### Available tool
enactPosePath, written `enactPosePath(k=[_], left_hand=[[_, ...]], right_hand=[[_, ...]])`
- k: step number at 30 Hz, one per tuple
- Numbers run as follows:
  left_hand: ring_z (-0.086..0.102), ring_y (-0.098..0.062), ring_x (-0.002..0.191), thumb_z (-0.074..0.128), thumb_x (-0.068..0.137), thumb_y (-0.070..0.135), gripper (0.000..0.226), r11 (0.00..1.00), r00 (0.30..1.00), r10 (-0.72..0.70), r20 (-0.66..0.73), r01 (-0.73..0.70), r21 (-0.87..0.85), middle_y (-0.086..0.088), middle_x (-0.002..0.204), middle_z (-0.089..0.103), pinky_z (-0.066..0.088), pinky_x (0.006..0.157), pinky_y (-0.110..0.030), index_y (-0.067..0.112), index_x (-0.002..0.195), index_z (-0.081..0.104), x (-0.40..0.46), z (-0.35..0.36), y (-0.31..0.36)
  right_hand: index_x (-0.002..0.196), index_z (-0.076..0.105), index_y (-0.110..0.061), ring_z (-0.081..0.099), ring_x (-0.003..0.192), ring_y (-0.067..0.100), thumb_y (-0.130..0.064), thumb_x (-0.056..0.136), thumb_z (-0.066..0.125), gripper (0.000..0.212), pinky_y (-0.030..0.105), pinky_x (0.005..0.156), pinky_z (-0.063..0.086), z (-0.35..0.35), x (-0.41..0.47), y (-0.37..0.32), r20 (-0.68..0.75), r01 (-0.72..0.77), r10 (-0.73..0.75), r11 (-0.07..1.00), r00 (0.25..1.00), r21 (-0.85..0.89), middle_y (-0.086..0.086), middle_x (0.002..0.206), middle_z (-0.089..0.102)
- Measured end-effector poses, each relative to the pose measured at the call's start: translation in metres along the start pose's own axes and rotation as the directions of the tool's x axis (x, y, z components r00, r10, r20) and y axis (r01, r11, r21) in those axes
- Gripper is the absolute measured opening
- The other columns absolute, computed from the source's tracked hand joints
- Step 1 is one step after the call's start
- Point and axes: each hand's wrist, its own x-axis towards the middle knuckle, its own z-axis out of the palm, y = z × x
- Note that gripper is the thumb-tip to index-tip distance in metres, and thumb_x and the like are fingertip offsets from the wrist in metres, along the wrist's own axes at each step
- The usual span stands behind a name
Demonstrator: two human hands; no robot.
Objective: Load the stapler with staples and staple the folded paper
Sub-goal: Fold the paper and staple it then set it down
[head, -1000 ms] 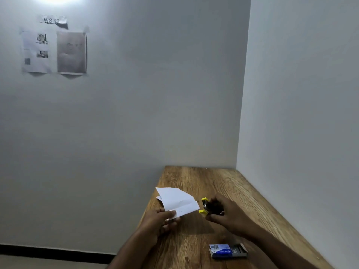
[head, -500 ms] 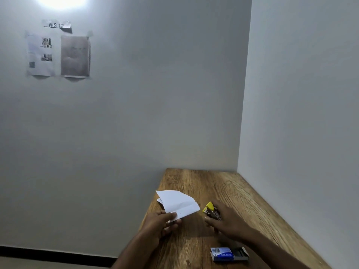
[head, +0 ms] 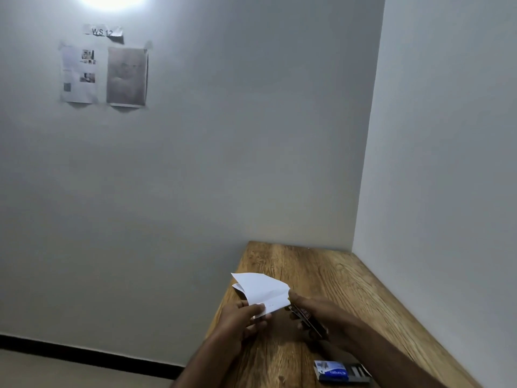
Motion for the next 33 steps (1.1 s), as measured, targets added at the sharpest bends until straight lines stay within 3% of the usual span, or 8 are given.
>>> enactPosePath(k=[5,11,17,25,29,33], left_hand=[[0.077,-0.025,0.080,0.070,0.087,0.001,0.025,0.999,0.999,0.034,0.018,-0.034,0.019,-0.017,0.113,0.070,0.062,0.072,-0.032,-0.003,0.110,0.063,-0.003,0.000,-0.001],[0.076,-0.025,0.083,0.069,0.088,0.002,0.030,0.996,0.998,0.061,0.024,-0.063,0.056,-0.018,0.117,0.068,0.062,0.074,-0.032,-0.005,0.117,0.061,-0.004,-0.001,-0.001],[0.076,-0.025,0.083,0.069,0.089,0.002,0.031,0.994,0.996,0.083,0.020,-0.084,0.073,-0.018,0.118,0.068,0.061,0.075,-0.033,-0.004,0.118,0.060,-0.006,0.000,-0.001],[0.077,-0.023,0.081,0.069,0.088,0.002,0.031,0.993,0.996,0.087,0.023,-0.089,0.076,-0.018,0.116,0.069,0.062,0.068,-0.029,-0.005,0.117,0.061,-0.007,0.000,-0.001],[0.076,-0.024,0.080,0.069,0.088,0.001,0.029,0.994,0.997,0.077,0.029,-0.079,0.069,-0.018,0.111,0.070,0.060,0.062,-0.027,-0.005,0.115,0.061,-0.007,0.001,0.000],[0.076,-0.025,0.082,0.070,0.088,0.002,0.030,0.993,0.996,0.084,0.022,-0.085,0.081,-0.017,0.115,0.069,0.062,0.068,-0.029,-0.004,0.116,0.061,-0.007,0.002,-0.001]], right_hand=[[0.108,0.072,-0.007,0.058,0.089,0.023,-0.057,0.064,0.082,0.068,0.035,0.073,0.047,0.015,0.006,0.000,-0.023,-0.086,0.093,0.975,0.995,0.205,0.014,0.112,0.070],[0.105,0.071,-0.006,0.059,0.086,0.023,-0.050,0.060,0.082,0.064,0.032,0.067,0.049,0.024,0.007,-0.004,-0.050,-0.071,0.090,0.953,0.995,0.293,0.015,0.105,0.071],[0.105,0.069,-0.005,0.058,0.084,0.024,-0.043,0.072,0.080,0.051,0.030,0.061,0.048,0.026,0.009,-0.005,-0.066,-0.052,0.077,0.946,0.995,0.319,0.015,0.100,0.068],[0.097,0.070,-0.004,0.058,0.080,0.024,-0.038,0.077,0.079,0.041,0.032,0.064,0.045,0.027,0.012,-0.001,-0.097,-0.030,0.068,0.938,0.993,0.347,0.015,0.091,0.068],[0.094,0.071,-0.002,0.059,0.076,0.023,-0.037,0.074,0.082,0.041,0.031,0.061,0.047,0.025,0.013,0.001,-0.120,-0.029,0.075,0.937,0.990,0.347,0.015,0.089,0.070],[0.100,0.072,-0.003,0.060,0.070,0.019,-0.042,0.072,0.082,0.049,0.027,0.053,0.047,0.024,0.015,0.004,-0.087,-0.065,0.104,0.928,0.991,0.366,0.012,0.086,0.071]])
